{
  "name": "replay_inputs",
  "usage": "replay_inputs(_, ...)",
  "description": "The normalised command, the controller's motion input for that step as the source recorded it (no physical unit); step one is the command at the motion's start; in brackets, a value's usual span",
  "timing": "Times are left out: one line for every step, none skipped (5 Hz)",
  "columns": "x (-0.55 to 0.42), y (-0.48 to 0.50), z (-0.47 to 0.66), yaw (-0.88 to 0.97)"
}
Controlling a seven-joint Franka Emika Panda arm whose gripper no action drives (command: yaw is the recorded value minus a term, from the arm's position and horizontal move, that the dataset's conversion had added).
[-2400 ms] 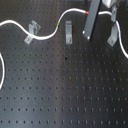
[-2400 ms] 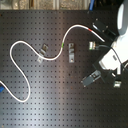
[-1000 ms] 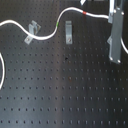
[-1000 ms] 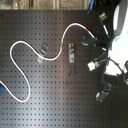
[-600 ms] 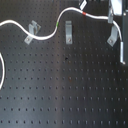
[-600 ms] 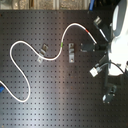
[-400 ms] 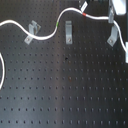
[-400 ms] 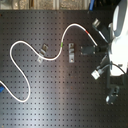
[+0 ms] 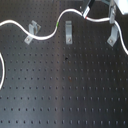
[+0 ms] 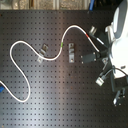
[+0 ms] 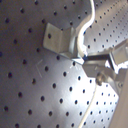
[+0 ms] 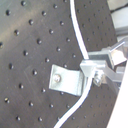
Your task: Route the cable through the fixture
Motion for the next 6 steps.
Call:
replay_inputs(-0.068, 0.131, 0.12, -0.43)
replay_inputs(0.030, 0.182, 0.03, -0.37)
replay_inputs(0.059, 0.180, 0.00, -0.43)
replay_inputs(-0.073, 0.121, 0.01, -0.29)
replay_inputs(-0.241, -0.040, 0.11, -0.17)
replay_inputs(-0.269, -0.085, 0.13, -0.13)
